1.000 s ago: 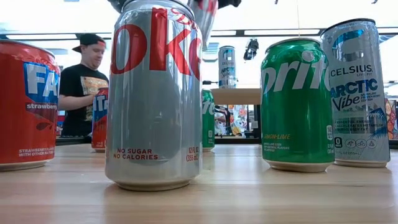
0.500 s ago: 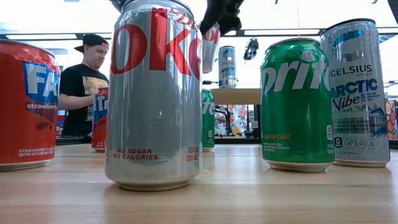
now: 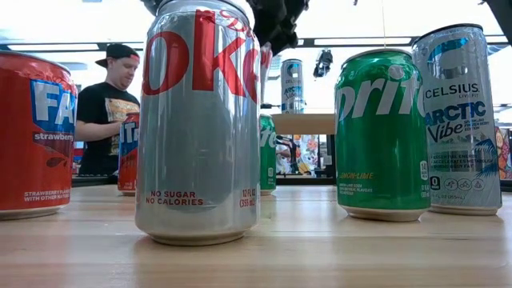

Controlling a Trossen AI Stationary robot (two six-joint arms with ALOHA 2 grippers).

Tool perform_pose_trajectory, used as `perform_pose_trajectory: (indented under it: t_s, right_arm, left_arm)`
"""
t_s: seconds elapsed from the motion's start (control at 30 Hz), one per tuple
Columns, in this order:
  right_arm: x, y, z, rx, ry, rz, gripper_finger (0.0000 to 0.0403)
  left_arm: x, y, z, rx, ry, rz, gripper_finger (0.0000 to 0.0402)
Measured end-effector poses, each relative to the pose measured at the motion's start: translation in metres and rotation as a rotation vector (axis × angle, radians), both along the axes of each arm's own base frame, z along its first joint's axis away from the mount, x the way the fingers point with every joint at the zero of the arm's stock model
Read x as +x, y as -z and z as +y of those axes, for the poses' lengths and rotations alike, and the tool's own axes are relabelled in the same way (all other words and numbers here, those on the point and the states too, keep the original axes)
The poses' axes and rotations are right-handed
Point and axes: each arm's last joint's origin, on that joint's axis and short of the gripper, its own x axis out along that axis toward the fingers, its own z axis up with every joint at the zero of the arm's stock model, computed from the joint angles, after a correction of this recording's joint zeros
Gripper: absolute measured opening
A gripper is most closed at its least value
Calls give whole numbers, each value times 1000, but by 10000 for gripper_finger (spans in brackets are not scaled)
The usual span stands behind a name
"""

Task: Place canned beverage on shelf
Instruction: Put the silver soda can on the shelf

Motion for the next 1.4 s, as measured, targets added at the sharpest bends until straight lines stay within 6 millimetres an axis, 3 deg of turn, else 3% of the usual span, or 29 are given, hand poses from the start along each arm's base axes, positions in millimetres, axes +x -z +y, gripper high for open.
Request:
perform_pose_trajectory:
  t_s: [0.53,0.7,1.07,1.2,1.4]
  right_arm:
    - [4,2,4,-53,-56,16,285]
    - [6,2,11,-75,-78,20,287]
    - [6,-5,39,-86,-149,0,288]
    - [7,-5,49,-78,-156,-6,288]
    - [10,-7,64,-70,-195,-31,289]
  left_arm:
    - [20,15,0,-4,-1,76,14]
    - [26,21,1,7,-40,107,80]
    - [43,40,3,66,-132,177,291]
    - [54,42,5,80,-167,178,326]
    - [64,47,6,82,-186,202,330]
